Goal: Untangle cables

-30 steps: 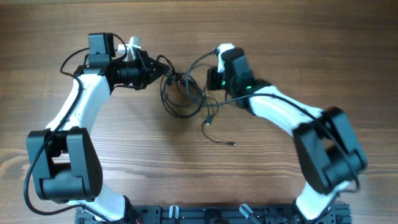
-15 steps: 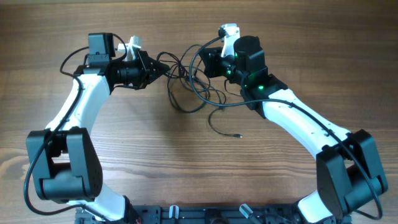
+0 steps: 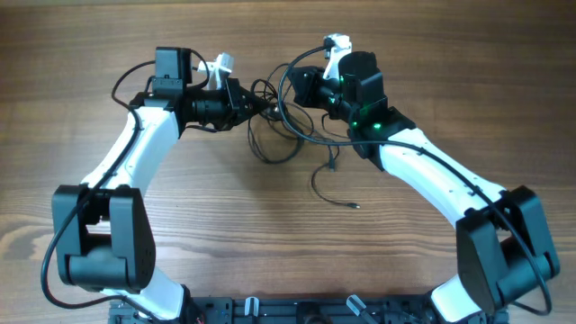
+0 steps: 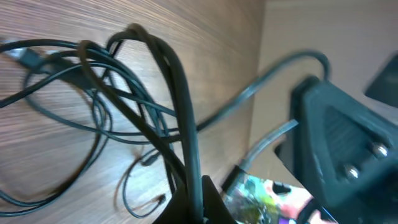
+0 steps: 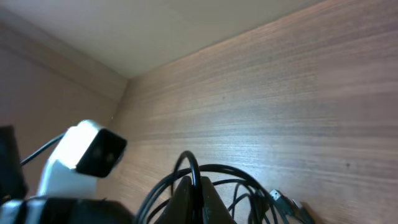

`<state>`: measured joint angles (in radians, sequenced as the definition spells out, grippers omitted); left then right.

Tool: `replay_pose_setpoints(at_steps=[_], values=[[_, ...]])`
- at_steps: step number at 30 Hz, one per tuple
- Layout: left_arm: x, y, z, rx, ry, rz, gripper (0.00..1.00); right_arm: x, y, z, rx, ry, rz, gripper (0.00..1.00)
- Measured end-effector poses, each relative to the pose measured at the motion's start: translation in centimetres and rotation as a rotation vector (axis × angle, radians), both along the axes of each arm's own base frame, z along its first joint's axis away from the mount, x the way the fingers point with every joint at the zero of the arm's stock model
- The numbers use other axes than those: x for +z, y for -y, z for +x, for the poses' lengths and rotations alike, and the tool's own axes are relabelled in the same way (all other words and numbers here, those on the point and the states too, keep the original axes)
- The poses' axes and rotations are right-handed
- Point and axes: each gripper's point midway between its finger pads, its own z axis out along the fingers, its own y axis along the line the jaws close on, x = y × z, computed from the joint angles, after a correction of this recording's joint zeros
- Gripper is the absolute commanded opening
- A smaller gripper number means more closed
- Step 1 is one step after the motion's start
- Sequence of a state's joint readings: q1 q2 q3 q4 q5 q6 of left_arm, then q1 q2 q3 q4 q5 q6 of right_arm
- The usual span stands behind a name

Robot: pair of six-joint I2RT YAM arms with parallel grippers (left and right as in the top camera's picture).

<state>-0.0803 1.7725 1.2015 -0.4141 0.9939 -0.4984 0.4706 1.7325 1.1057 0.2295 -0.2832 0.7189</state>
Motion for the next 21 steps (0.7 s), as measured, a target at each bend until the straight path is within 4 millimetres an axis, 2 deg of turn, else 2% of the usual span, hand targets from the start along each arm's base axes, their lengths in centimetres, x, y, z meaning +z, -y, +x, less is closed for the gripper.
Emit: replay_pose_setpoints(at_steps=[6, 14, 19, 21], values=[[0.6, 0.5, -0.4, -0.029, 0.001, -0.039, 0.04, -3.2, -0.9, -0.2, 0.004, -0.077, -0.012, 0.04], [0.9, 0.6, -0.4, -0.038, 0.01, -0.053, 0.04, -4.7, -3.5, -2.3, 0.067, -0.122, -0.031, 0.04], [0.5, 0.4, -0.1, -0.018, 0.009, -0.028, 0.04, -6.4, -3.5, -3.8, 0.112, -0.192, -0.076, 0.04], [0.3, 0.2, 0.1, 0.001, -0.003, -0.014, 0.04, -6.7, -3.7, -4.5, 0.159, -0.196, -0.089, 0.09]])
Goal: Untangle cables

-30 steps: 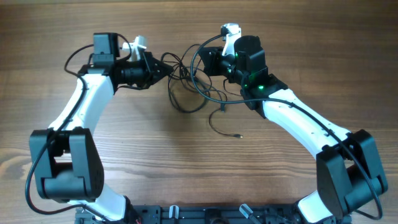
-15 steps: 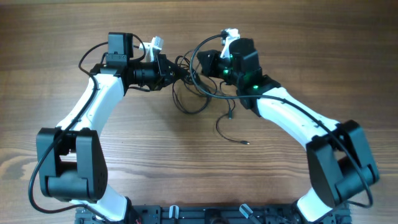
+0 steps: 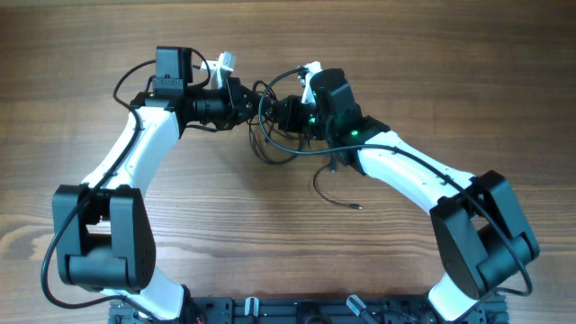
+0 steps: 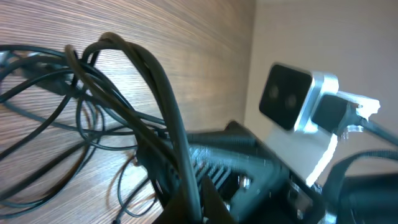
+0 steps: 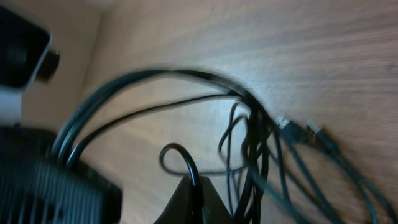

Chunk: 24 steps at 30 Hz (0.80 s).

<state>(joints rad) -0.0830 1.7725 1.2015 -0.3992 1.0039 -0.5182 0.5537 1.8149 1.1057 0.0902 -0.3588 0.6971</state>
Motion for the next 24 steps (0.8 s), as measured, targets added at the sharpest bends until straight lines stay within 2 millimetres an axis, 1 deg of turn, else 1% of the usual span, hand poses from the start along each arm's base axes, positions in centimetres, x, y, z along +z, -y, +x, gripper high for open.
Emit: replay_pose_setpoints(at_steps=[1, 2, 4, 7, 8, 11, 13, 17, 19, 21, 24], values=[[-0.2, -0.1, 0.1, 0.013, -0.007, 0.01, 0.04, 0.0, -0.2, -0.3, 0.027, 0.002, -0.002, 0.15], [-0.3, -0.3, 0.3, 0.025, -0.014, 0.019, 0.04, 0.0, -0.5, -0.8, 0.071, 0.008, 0.0, 0.29], [-0.6, -0.5, 0.5, 0.045, -0.026, 0.033, 0.04, 0.1, -1.1, -1.8, 0.144, 0.014, 0.01, 0.39], [-0.9, -0.8, 0.7, 0.067, -0.035, 0.05, 0.04, 0.3, -1.6, -2.8, 0.23, 0.031, 0.018, 0.56], [-0.9, -0.8, 0.8, 0.071, -0.036, 0.053, 0.04, 0.3, -1.7, -2.9, 0.243, 0.035, 0.019, 0.59], [-1.1, -1.0, 0.9, 0.08, -0.039, 0.061, 0.04, 0.4, -1.9, -3.2, 0.269, 0.048, 0.021, 0.67], [-1.1, -1.0, 0.9, 0.084, -0.041, 0.062, 0.04, 0.4, -1.9, -3.2, 0.276, 0.055, 0.018, 0.68], [-1.1, -1.1, 1.0, 0.09, -0.044, 0.065, 0.04, 0.4, -1.7, -3.1, 0.278, 0.06, 0.014, 0.69], [-1.4, -1.4, 1.1, 0.109, -0.06, 0.074, 0.04, 0.4, -1.5, -3.1, 0.289, 0.058, 0.021, 0.72], [-1.7, -1.6, 1.1, 0.139, -0.096, 0.083, 0.04, 0.7, -1.4, -3.3, 0.32, 0.06, 0.041, 0.76], [-2.8, -2.7, 1.4, 0.22, -0.162, 0.134, 0.04, 1.2, -1.4, -4.0, 0.381, 0.065, 0.079, 0.77]])
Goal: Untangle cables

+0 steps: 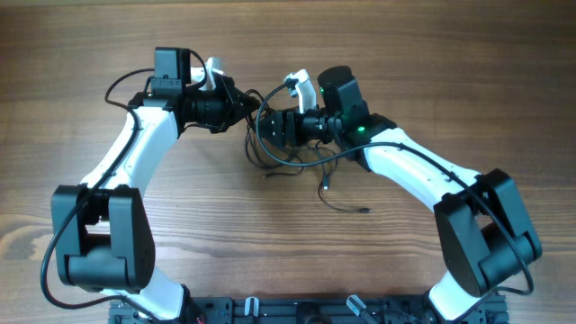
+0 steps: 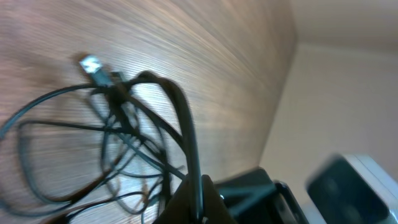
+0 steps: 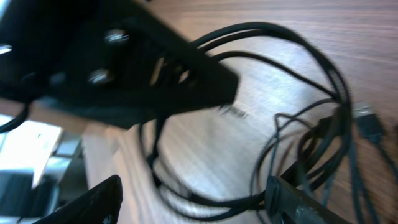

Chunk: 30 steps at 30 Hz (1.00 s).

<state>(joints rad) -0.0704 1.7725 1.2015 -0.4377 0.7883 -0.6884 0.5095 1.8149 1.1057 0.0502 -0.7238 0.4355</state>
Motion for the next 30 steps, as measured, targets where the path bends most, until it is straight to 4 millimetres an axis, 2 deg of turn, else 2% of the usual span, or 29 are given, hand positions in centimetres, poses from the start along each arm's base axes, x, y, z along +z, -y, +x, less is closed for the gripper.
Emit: replay_pose_setpoints(at_steps=[5, 15, 20, 22, 24, 28, 30], values=[[-0.9, -1.6, 0.6, 0.089, -0.044, 0.049, 0.04, 0.7, 0.1, -0.8, 0.077, -0.005, 0.051, 0.77], [-1.7, -2.7, 0.8, 0.13, -0.052, 0.113, 0.04, 1.1, 0.9, -0.1, 0.073, 0.013, 0.067, 0.77], [-2.0, -2.9, 0.7, 0.02, 0.057, 0.19, 0.04, 0.9, 1.1, 0.6, 0.037, 0.032, 0.044, 0.75], [-2.0, -2.8, 0.7, -0.029, 0.106, 0.215, 0.04, 0.6, 1.3, 1.0, 0.012, 0.041, 0.024, 0.7], [-1.9, -2.6, 0.7, -0.078, 0.158, 0.239, 0.04, 0.0, 1.8, 1.6, -0.028, 0.044, -0.012, 0.64], [-1.9, -1.7, 0.5, -0.178, 0.249, 0.278, 0.04, -1.7, 3.2, 2.7, -0.123, 0.042, -0.111, 0.64], [-1.8, -1.2, 0.4, -0.214, 0.277, 0.288, 0.04, -2.4, 3.9, 3.1, -0.163, 0.038, -0.154, 0.59]])
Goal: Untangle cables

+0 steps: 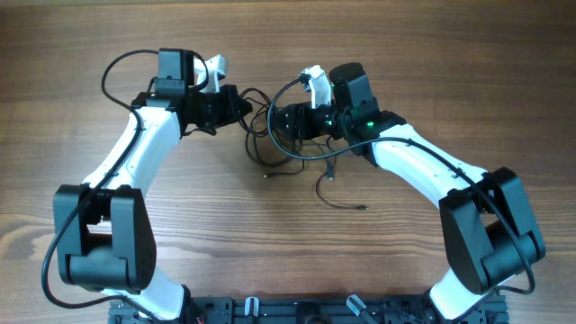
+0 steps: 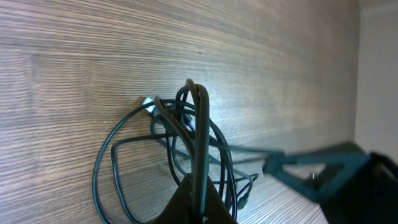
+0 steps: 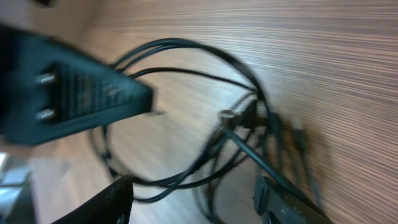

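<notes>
A tangle of thin black cables [image 1: 273, 147] lies on the wooden table between my two arms. My left gripper [image 1: 241, 106] is shut on a loop of cable [image 2: 198, 124] that rises from the tangle to its fingertips [image 2: 199, 190]. Just right of it, my right gripper [image 1: 277, 121] stands open low over the tangle. Its fingers [image 3: 109, 202] are spread wide, with several strands [image 3: 236, 134] between and below them and none gripped. One loose cable end [image 1: 360, 208] trails toward the front.
The wooden table [image 1: 270, 270] stretches on all sides. The two grippers are very close: the left finger [image 3: 74, 93] fills the right wrist view and the right finger [image 2: 317, 171] shows in the left wrist view. Each arm's own black lead loops behind it [image 1: 112, 70].
The right gripper is still open over the tangle and has drawn back slightly to the right. The left gripper stays shut on its loop, with its wrist turned so the tangle lies flatter below.
At first both grippers were shut on cable, the right one holding its strand apart from the left. It then stood close beside the left gripper, still shut. By the last moment it had opened and let its strand go, and it remains open while the left keeps hold.
</notes>
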`<state>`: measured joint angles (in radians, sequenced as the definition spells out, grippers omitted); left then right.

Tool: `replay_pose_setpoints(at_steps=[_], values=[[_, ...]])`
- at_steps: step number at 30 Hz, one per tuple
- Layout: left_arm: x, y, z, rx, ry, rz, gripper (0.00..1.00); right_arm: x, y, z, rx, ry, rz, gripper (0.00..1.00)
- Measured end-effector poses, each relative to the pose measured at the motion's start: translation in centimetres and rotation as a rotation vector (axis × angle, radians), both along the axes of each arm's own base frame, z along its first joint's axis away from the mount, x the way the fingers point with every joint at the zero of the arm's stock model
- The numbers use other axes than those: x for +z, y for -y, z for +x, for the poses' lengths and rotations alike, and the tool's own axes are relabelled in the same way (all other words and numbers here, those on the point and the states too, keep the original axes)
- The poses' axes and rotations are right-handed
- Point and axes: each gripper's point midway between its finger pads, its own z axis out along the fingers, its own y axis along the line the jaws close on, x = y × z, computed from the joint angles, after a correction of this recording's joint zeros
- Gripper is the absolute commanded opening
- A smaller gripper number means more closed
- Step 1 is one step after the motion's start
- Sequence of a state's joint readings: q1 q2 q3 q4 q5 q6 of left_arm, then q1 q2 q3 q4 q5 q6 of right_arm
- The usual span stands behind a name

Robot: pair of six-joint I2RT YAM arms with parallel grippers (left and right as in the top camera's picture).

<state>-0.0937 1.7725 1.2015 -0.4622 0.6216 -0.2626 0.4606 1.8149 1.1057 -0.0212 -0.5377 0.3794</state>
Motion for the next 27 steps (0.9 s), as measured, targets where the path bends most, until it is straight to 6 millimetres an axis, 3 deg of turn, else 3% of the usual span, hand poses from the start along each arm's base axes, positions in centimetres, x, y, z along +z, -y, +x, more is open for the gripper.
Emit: replay_pose_setpoints(at_steps=[5, 9, 20, 24, 27], values=[[0.1, 0.8, -0.2, -0.052, 0.035, 0.016, 0.04, -1.1, 1.2, 0.5, -0.058, -0.008, -0.069, 0.58], [0.1, 0.9, -0.2, -0.067, 0.047, 0.022, 0.04, -1.5, 1.6, 0.6, -0.081, -0.011, -0.095, 0.69], [0.1, 1.1, -0.3, -0.077, 0.052, 0.025, 0.04, -1.6, 2.0, 0.9, -0.22, -0.136, -0.039, 0.7], [0.1, 1.9, -0.5, -0.096, 0.058, 0.025, 0.08, -1.8, 2.3, 1.4, -0.332, -0.223, 0.007, 0.81], [0.2, 2.4, -0.6, -0.11, 0.062, 0.024, 0.05, -2.7, 2.5, 1.7, -0.418, -0.301, 0.038, 0.89]])
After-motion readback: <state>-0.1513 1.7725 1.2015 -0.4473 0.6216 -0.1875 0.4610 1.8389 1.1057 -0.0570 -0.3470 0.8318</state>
